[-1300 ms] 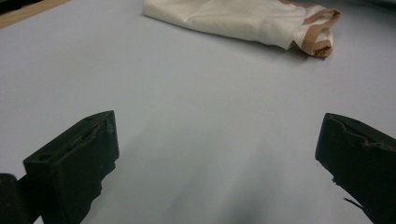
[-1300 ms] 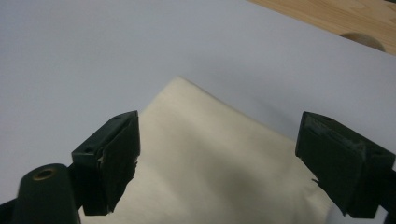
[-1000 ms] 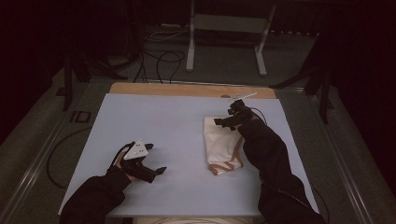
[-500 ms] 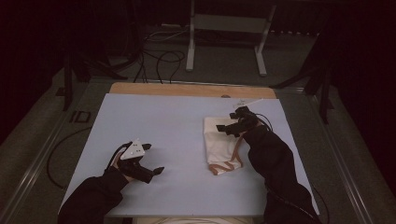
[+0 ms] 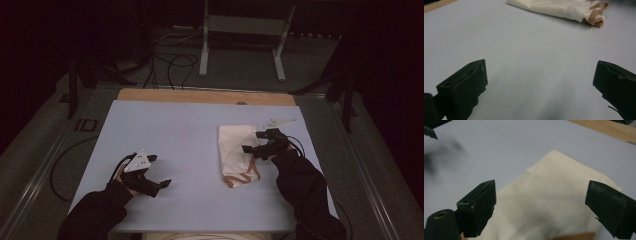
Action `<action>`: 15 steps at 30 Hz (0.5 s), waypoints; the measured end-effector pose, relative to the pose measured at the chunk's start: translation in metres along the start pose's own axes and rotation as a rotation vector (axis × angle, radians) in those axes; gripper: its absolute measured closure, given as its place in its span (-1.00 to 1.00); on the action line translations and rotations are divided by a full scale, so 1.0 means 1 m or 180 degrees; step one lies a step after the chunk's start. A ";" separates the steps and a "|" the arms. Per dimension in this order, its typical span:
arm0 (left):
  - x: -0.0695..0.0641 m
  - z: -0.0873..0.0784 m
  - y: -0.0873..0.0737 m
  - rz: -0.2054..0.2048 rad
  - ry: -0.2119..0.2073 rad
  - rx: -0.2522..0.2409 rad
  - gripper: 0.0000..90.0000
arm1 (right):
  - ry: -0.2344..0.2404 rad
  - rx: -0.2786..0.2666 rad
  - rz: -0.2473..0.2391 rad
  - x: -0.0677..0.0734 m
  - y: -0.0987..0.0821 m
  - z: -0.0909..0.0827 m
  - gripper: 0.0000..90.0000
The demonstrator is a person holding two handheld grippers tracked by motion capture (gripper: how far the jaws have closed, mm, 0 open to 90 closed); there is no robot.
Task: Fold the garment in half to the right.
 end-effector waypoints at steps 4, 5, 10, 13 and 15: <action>0.003 -0.004 -0.005 -0.0032 0.0012 0.0014 -0.99 | 0.0024 -0.0049 0.0053 0.006 -0.018 -0.005 -0.78; 0.003 -0.004 -0.006 -0.0034 0.0019 0.0018 -0.99 | 0.0013 -0.0064 0.0059 0.008 -0.023 -0.007 -0.78; 0.005 -0.008 -0.012 -0.0075 0.0035 0.0027 -0.99 | -0.0009 -0.0037 0.0087 0.012 -0.040 -0.012 -0.78; 0.006 -0.009 -0.015 -0.0102 0.0060 0.0035 -0.99 | -0.0014 -0.0106 0.0115 0.014 -0.050 -0.016 -0.78; 0.008 -0.011 -0.018 -0.0121 0.0076 0.0041 -0.99 | -0.0003 -0.0143 0.0124 0.017 -0.056 -0.018 -0.78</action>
Point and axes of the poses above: each handheld gripper's, and its own axes: z roughly forward along the jaws, y roughly out of its top, x roughly to its left, the point moved 3 cm from there along z, roughly forward along the jaws, and after that the axes turned 8 degrees about x, right-handed, at the moved point
